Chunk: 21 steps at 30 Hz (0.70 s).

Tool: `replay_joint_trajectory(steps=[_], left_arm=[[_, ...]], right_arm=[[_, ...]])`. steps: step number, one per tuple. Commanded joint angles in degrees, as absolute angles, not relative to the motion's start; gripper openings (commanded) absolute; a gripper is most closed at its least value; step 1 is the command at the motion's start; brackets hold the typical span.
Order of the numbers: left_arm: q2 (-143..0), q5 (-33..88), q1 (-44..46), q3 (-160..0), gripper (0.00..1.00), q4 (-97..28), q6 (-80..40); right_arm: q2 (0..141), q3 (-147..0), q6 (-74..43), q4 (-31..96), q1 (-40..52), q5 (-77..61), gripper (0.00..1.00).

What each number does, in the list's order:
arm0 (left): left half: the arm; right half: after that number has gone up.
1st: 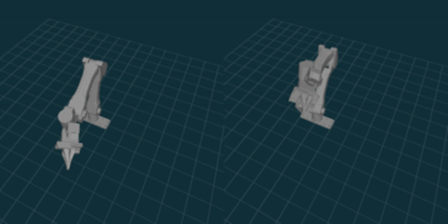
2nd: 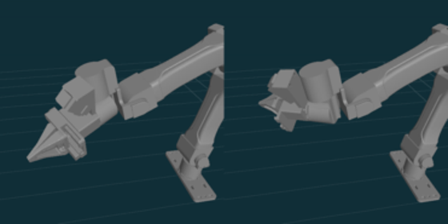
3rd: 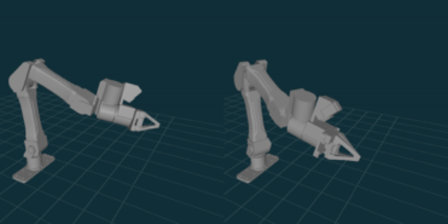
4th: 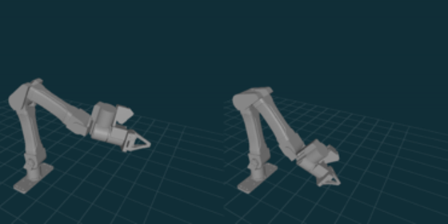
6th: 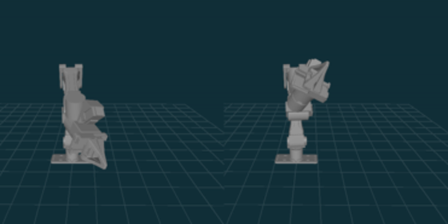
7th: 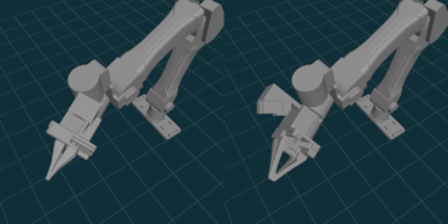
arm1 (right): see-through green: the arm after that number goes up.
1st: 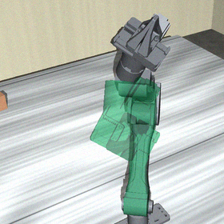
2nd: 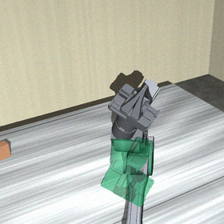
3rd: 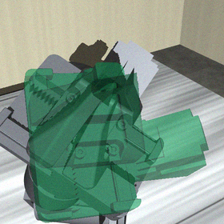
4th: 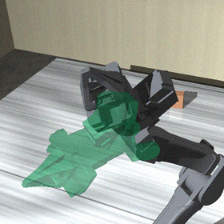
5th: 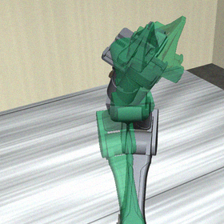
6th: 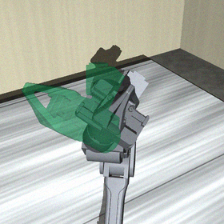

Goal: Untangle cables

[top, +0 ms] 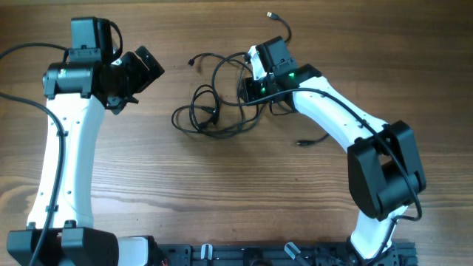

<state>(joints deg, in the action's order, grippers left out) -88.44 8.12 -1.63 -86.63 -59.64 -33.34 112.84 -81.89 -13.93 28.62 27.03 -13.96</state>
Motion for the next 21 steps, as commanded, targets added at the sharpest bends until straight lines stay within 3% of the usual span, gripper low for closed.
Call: replay_joint_trajectory(steps=[1,2,12,15,17,21], left_arm=[[-88.84,7.86,-1.72,-86.37,1.0,-59.7,-33.47],[-88.84,7.86,-1.72,-86.35,1.0,-59.77,-33.47],[-88.84,7.81,-1.72,-86.35,1.0,-59.92,-33.45],[-88.84,7.86,-1.72,-86.37,0.97,-59.86,-33.39],[-88.84,11.14,-1.63,-86.37,0.89,-59.75,-30.09],[-88.84,17.37,-0.47,-86.37,0.89,-59.48,-23.94]], right_arm=[[112.31,-82.26,-14.22,27.68,26.81,-11.62,0.09],[111.04,-82.61,-15.29,28.18,26.83,-11.66,0.04],[79.68,-90.74,-16.78,33.41,26.79,-12.91,0.04],[76.66,-90.76,-18.44,32.77,26.76,-16.97,0.04],[75.72,-90.76,-20.78,32.16,26.74,-15.99,0.04],[77.34,-90.74,-24.69,32.67,25.23,-11.62,0.04]])
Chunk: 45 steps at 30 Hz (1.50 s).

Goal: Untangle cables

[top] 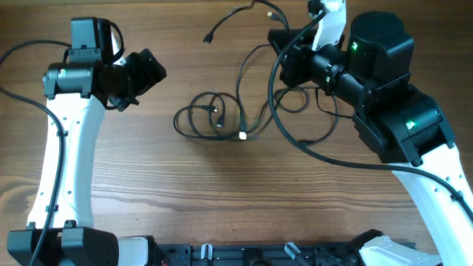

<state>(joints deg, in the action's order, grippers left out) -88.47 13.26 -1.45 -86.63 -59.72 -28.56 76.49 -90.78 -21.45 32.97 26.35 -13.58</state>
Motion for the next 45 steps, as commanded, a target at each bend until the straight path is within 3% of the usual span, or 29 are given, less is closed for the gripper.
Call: replay_joint_trajectory(steps=[1,6,13,17,21,25,33,34,36,40,45], left_arm=[[-88.84,17.34,0.45,-86.35,0.9,-59.44,-23.94],[-88.95,15.86,3.38,-86.35,0.92,-59.4,-23.97],[-88.95,14.92,4.78,-86.35,0.96,-58.94,-23.99],[-88.95,14.92,4.78,-86.35,0.95,-58.94,-23.99],[-88.95,14.9,4.78,-86.35,0.95,-58.92,-23.97],[-88.95,13.85,4.78,-86.35,0.95,-58.7,-23.99],[-88.95,13.85,4.78,-86.35,0.95,-58.54,-24.23],[-88.95,13.85,4.78,-86.35,0.95,-58.5,-24.23],[-88.95,13.85,4.78,-86.35,0.95,-58.48,-24.23],[-88.97,13.87,4.78,-86.35,0.95,-57.84,-24.21],[-88.97,13.87,4.78,-86.35,0.95,-57.87,-24.21]], right_arm=[[78.39,-90.74,-25.52,33.74,24.43,-11.6,0.04],[80.03,-90.74,-25.52,37.1,17.65,-11.6,0.04],[83.42,-90.74,-19.75,34.17,-5.89,-8.36,0.04],[92.95,-90.74,-20.18,22.13,-16.58,-8.32,0.04],[104.14,-90.74,-28.42,9.3,-24.29,-3.88,0.04],[114.56,-90.74,-30.61,-2.52,-29.23,0.43,0.04],[124.86,-90.63,-23.18,-4.51,-30.2,-1.26,0.05],[124.86,-90.63,-21.54,-2.94,-29.98,-1.8,0.18],[124.84,-90.63,-20.99,3.16,-29.98,-3.09,1.0],[122.67,-90.65,-28.97,22.04,-29.56,-6.02,1.0],[110.08,-90.65,-26.92,29.26,-28.99,-6.85,1.0]])
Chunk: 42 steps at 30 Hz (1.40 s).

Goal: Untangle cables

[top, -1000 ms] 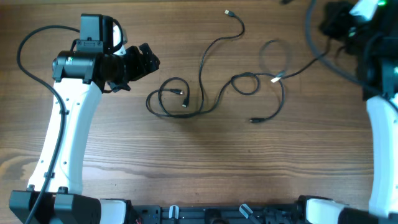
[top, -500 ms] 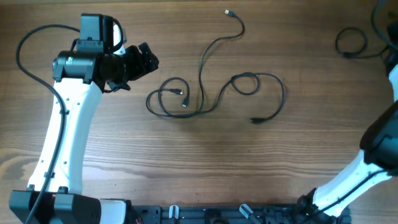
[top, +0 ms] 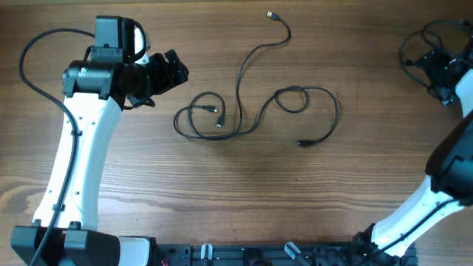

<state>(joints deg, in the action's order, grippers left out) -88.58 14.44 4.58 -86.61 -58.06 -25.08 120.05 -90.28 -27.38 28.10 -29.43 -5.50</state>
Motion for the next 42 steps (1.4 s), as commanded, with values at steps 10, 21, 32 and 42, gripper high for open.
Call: replay_joint_trajectory(steps=[10,21,32,42], left_arm=[[-89.21,13.41,10.26,-86.32,0.89,-57.19,-22.7],[-107.79,15.64,29.52,-86.3,0.73,-41.85,-35.07],[-122.56,10.02,42.54,-86.3,0.48,-21.43,-51.94],[-126.89,-4.45,42.48,-86.3,0.4,-16.69,-55.16]], right_arm=[[99.66,-90.63,4.99,50.59,-25.76,-55.33,1.0],[99.92,-88.71,-11.55,50.72,-12.47,-33.1,0.9],[99.92,-88.71,-12.01,53.3,-12.6,-28.08,0.79],[99.92,-88.68,-11.99,53.58,-12.6,-28.03,0.77]])
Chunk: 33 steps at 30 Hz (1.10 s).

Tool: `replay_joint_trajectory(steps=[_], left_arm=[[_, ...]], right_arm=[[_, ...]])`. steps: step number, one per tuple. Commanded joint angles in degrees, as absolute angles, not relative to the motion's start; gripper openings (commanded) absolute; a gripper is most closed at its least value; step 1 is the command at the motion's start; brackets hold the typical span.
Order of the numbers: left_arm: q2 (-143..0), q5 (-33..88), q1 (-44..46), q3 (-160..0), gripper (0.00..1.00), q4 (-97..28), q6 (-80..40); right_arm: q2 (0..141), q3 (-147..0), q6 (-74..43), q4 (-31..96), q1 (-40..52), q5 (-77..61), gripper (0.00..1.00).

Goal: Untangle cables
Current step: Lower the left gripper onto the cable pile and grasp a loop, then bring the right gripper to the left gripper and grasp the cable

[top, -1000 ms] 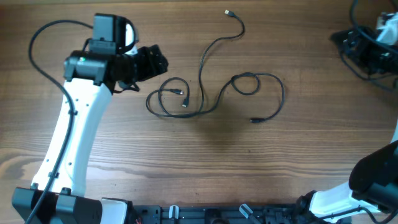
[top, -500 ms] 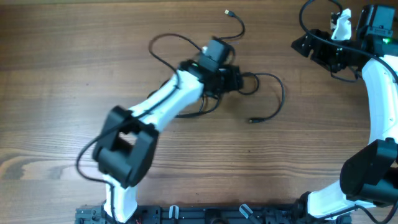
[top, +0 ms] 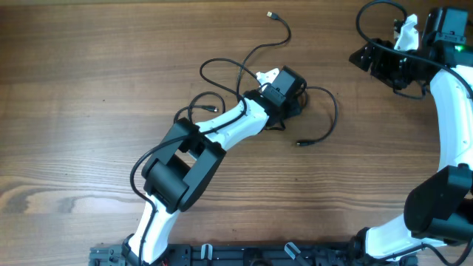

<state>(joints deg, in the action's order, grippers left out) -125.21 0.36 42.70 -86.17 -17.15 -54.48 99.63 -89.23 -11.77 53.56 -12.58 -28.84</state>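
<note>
Black cables lie tangled mid-table. One cable [top: 244, 63] runs from a plug [top: 270, 14] at the far edge down into loops and a coil [top: 194, 118] on the left. A second strand [top: 335, 111] curves to a plug [top: 301, 142] on the right. My left gripper [top: 290, 100] sits low over the small loop at the tangle's centre and hides it; its jaws are out of sight under the wrist. My right gripper [top: 367, 58] hovers at the far right, apart from the cables, and whether it is open does not show.
The left arm [top: 185, 155] stretches diagonally from the near edge across the coil, covering part of it. A thin black wire [top: 369, 9] arcs above the right wrist. Bare wood lies to the left and along the near side.
My left arm has swung from the far left to the centre of the tangle, its gripper now over the small loop. A new loop lies left of the gripper. The right gripper has come inward from the far right edge.
First my right gripper was down in the tangle with the left held off at the far left. Then it was raised near the camera with strands hanging. Later it was at the right edge among cable, leaving fewer strands mid-table. Now the left gripper is on those.
</note>
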Motion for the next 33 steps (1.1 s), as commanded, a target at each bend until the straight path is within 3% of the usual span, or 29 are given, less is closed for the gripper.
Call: replay_joint_trajectory(steps=[1,8,13,19,21,26,33], left_arm=[[-126.89,-6.0,42.48,-86.3,0.4,-16.71,-55.16],[-130.17,-10.46,42.5,-86.3,0.38,-15.86,-55.16],[-130.28,-10.09,42.48,-86.32,0.05,-15.92,-54.83],[-120.4,-9.52,41.8,-86.32,0.04,-24.53,-42.44],[-113.45,-3.62,41.25,-86.32,0.04,-27.77,-33.58],[-99.42,24.51,35.42,-86.32,0.04,-33.85,-15.77],[-97.82,38.39,25.15,-86.32,0.04,-41.41,-9.39]], right_arm=[[99.92,-88.68,-11.99,53.54,-12.6,-28.03,0.77],[99.92,-88.68,-11.97,53.49,-12.6,-28.05,0.77],[99.92,-88.71,-11.94,53.54,-12.58,-28.08,0.78],[99.9,-88.71,-4.67,52.93,-12.16,-33.56,0.77],[99.9,-88.71,0.21,52.69,-12.03,-38.22,0.75],[99.57,-88.92,10.66,52.53,-12.05,-53.67,0.72],[99.09,-88.92,16.36,54.92,-10.55,-62.35,0.62]])
